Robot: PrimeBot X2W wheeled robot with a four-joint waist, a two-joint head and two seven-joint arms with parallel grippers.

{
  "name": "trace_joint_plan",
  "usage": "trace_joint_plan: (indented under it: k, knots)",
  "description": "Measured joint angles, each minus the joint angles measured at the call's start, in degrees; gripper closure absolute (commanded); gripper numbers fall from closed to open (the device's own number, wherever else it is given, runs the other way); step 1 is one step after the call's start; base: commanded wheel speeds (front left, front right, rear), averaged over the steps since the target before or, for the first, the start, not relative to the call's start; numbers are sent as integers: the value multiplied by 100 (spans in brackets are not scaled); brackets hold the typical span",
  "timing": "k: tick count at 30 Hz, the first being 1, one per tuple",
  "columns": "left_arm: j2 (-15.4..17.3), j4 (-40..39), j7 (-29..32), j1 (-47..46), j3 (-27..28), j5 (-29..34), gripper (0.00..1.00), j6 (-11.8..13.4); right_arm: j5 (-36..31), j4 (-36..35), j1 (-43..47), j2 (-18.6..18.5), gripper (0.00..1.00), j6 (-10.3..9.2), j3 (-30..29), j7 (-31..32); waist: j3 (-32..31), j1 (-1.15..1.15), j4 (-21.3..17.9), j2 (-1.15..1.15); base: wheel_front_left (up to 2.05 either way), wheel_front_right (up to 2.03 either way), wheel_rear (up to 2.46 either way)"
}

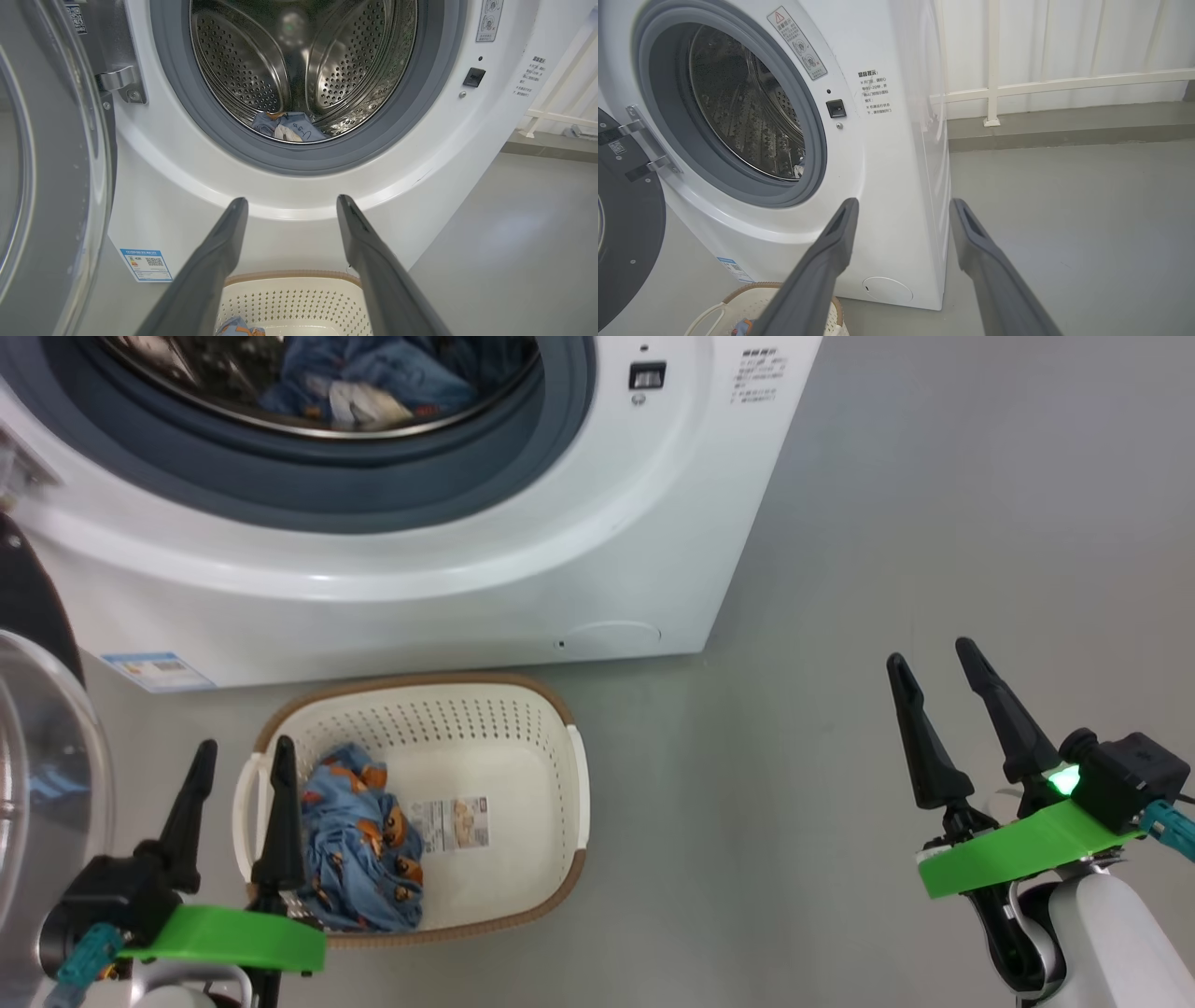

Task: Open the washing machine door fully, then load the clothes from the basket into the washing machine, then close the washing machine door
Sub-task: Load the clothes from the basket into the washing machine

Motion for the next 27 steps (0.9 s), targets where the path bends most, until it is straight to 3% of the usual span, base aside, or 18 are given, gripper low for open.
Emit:
trace_joint_plan:
  k: [12,27]
  knots:
    - [12,818,0,-738,-4,0,0,-187,-108,-130,-294,56,0,-1,-79,0,601,0,-12,0,0,0,0]
    - [159,2425,-1,-1906,65,0,0,-464,-152,-245,-665,101,0,-1,-91,0,1425,0,-124,0,0,0,0]
